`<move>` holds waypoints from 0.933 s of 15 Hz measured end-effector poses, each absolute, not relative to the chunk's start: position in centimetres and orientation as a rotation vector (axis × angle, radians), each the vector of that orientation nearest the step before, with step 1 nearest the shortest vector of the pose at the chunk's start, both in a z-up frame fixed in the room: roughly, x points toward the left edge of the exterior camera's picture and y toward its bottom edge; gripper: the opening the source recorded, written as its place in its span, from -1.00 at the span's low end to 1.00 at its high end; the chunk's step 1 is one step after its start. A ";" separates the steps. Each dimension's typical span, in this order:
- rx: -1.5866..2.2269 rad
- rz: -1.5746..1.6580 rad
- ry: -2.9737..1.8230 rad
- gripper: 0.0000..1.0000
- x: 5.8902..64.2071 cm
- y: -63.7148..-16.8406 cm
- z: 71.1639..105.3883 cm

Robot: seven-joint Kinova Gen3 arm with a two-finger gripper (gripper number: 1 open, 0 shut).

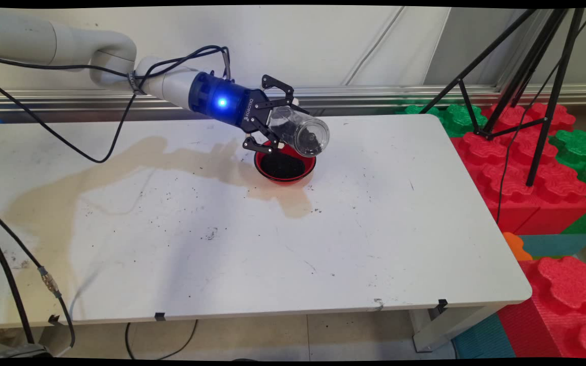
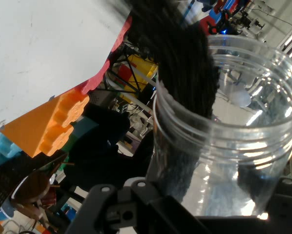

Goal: Pour the black seasoning powder in the red bowl

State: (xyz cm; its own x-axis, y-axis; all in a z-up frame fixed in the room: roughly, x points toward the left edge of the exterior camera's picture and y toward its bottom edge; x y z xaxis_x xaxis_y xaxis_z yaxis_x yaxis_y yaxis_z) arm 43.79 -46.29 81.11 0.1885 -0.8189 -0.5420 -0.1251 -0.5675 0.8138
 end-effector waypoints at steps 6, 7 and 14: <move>1.844 -1.428 -0.878 -1.00 43.8 -46.3 81.1; 1.844 -1.429 -0.877 -1.00 43.8 -46.3 81.1; 1.838 -1.430 -0.885 -1.00 43.6 -46.3 81.1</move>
State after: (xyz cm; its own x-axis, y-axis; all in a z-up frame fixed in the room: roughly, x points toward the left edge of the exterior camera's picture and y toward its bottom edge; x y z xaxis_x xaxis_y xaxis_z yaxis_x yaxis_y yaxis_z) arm 43.64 -46.29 81.08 0.1816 -0.8184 -0.5452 -0.1235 -0.5690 0.8130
